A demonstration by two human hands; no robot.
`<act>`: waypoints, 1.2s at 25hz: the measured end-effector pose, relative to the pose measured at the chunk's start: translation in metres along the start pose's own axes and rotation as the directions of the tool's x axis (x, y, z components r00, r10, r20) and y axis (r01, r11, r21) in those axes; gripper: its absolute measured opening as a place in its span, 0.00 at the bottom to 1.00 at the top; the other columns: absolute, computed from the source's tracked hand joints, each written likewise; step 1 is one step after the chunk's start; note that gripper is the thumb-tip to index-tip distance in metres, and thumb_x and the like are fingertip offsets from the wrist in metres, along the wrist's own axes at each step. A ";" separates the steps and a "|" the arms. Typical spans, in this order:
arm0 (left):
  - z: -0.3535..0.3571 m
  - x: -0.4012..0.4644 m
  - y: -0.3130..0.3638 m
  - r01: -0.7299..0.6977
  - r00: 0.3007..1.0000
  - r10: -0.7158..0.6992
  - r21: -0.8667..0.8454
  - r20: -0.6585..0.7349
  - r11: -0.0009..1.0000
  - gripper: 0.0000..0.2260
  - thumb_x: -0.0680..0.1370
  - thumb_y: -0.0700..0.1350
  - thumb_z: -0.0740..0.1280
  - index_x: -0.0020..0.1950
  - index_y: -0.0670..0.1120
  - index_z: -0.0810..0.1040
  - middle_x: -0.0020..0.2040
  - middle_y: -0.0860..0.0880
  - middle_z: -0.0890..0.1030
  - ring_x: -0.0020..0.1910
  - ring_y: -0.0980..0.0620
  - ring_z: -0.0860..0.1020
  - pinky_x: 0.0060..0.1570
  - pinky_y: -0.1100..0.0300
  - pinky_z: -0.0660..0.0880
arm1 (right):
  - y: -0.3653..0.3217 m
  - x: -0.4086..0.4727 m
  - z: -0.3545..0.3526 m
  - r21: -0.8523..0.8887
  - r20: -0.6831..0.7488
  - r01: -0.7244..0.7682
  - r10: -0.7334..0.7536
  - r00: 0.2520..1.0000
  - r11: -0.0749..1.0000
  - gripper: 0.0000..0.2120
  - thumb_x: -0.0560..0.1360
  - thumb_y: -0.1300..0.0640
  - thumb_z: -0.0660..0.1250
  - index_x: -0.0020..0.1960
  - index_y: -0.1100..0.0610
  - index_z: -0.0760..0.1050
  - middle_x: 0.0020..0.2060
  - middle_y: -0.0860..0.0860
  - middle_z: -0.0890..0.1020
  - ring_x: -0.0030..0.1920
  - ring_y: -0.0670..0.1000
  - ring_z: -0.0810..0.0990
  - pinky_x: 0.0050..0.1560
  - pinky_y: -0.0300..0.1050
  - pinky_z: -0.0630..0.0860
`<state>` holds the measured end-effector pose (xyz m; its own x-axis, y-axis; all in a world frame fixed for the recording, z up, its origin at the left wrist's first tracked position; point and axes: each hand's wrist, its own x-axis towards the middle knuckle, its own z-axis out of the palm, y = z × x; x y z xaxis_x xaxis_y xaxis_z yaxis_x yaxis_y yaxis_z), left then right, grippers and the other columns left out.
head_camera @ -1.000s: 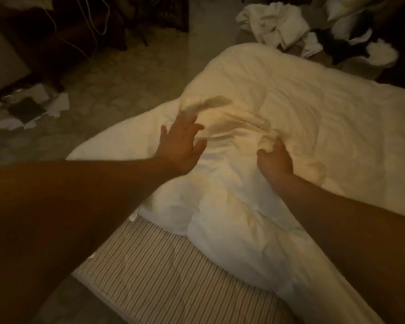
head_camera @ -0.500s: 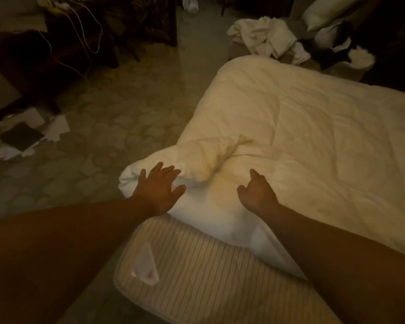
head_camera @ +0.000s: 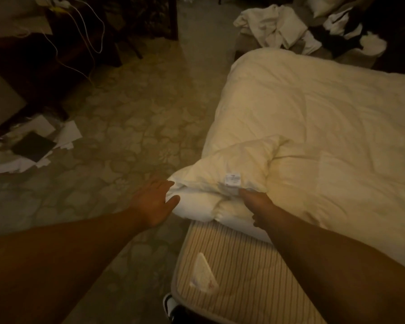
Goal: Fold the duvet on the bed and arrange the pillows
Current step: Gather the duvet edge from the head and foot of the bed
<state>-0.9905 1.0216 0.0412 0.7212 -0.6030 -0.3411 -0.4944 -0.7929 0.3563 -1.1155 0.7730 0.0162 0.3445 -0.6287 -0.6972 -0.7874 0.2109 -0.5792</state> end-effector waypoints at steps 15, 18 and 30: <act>-0.076 0.199 -0.034 -0.366 0.917 0.331 0.140 0.223 0.920 0.19 0.84 0.51 0.53 0.73 0.45 0.68 0.73 0.46 0.68 0.71 0.48 0.65 0.67 0.61 0.57 | -0.132 0.080 0.089 0.361 -0.325 0.274 -0.156 0.933 0.891 0.09 0.77 0.52 0.64 0.53 0.55 0.79 0.53 0.56 0.81 0.52 0.55 0.78 0.53 0.48 0.74; -0.101 0.261 -0.059 -0.397 0.904 0.371 0.097 0.212 0.912 0.21 0.83 0.54 0.54 0.75 0.48 0.65 0.75 0.47 0.66 0.73 0.48 0.62 0.70 0.59 0.56 | -0.177 0.095 0.116 0.276 -0.177 0.311 -0.270 0.947 0.909 0.12 0.78 0.54 0.66 0.60 0.51 0.79 0.58 0.49 0.80 0.58 0.50 0.77 0.55 0.42 0.72; -0.212 0.467 -0.093 -0.570 0.781 0.476 0.150 0.403 0.808 0.21 0.82 0.55 0.56 0.71 0.46 0.71 0.69 0.44 0.73 0.67 0.45 0.71 0.66 0.54 0.66 | -0.259 0.129 0.146 0.109 -0.223 -0.086 0.109 0.969 0.990 0.23 0.78 0.53 0.65 0.71 0.58 0.69 0.62 0.56 0.75 0.57 0.54 0.75 0.51 0.42 0.71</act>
<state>-0.5045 0.8327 0.0329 0.1323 -0.8842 -0.4479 -0.8830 -0.3105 0.3521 -0.7925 0.7466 0.0151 0.1341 -0.7529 -0.6443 -0.7539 0.3444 -0.5594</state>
